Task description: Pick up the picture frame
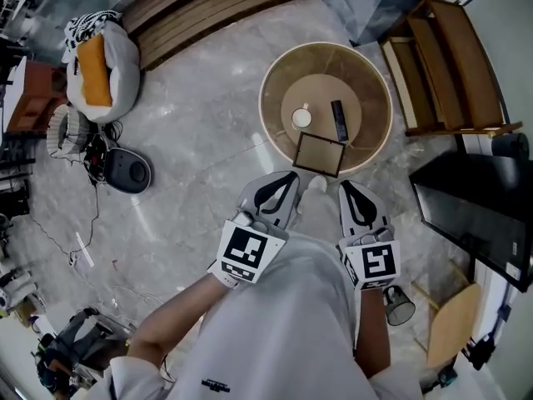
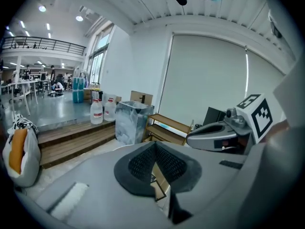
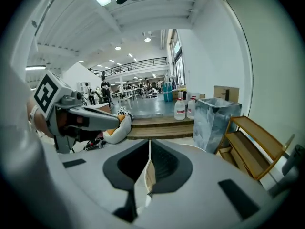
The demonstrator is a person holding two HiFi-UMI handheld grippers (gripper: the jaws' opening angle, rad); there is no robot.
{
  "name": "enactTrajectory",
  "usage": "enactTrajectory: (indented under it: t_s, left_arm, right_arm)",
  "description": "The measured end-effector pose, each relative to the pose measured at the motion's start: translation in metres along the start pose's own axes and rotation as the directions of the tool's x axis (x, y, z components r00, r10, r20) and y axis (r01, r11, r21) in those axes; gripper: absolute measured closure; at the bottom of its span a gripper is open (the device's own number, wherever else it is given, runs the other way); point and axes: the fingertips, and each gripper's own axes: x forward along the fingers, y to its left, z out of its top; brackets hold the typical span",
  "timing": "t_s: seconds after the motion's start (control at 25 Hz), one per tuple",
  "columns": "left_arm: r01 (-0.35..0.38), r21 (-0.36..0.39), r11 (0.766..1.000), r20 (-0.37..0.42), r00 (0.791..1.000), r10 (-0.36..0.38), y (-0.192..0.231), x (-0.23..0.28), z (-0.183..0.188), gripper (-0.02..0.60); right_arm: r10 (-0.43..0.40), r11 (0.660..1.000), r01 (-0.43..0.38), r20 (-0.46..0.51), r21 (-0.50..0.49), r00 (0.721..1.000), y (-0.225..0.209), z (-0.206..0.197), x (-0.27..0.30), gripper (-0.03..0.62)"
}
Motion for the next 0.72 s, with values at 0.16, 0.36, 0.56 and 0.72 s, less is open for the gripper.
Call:
enactTrajectory:
  t_s: [0.16,0.36,0.56,0.72]
  left_arm:
    - [-0.024,-0.038,0.999,-0.021,1.000,0.023,0.010,0.013,-0.004,0.578]
    - [-0.048,-0.074,0.996,-0.062,0.997,0.044,0.029,0.034,-0.022,0.578]
    - [-0.062,-0.068,0.996,-0.120,0.991,0.054,0.046,0.080,-0.046,0.577]
    - [-0.092,-0.107,0.990,-0.134,0.988,0.078,0.055,0.105,-0.065,0.578]
  right_arm:
    - [0.032,0.999,-0.032,-0.030,-0.013,0.999,-0.009,-0.006,0.014,0.580]
    - [0.069,0.995,-0.073,-0.053,-0.065,0.996,-0.021,-0.015,0.043,0.579]
    - [0.121,0.986,-0.134,-0.127,-0.104,0.985,-0.047,-0.049,0.086,0.579]
    - [0.156,0.973,-0.182,-0.183,-0.138,0.971,-0.055,-0.081,0.116,0.577]
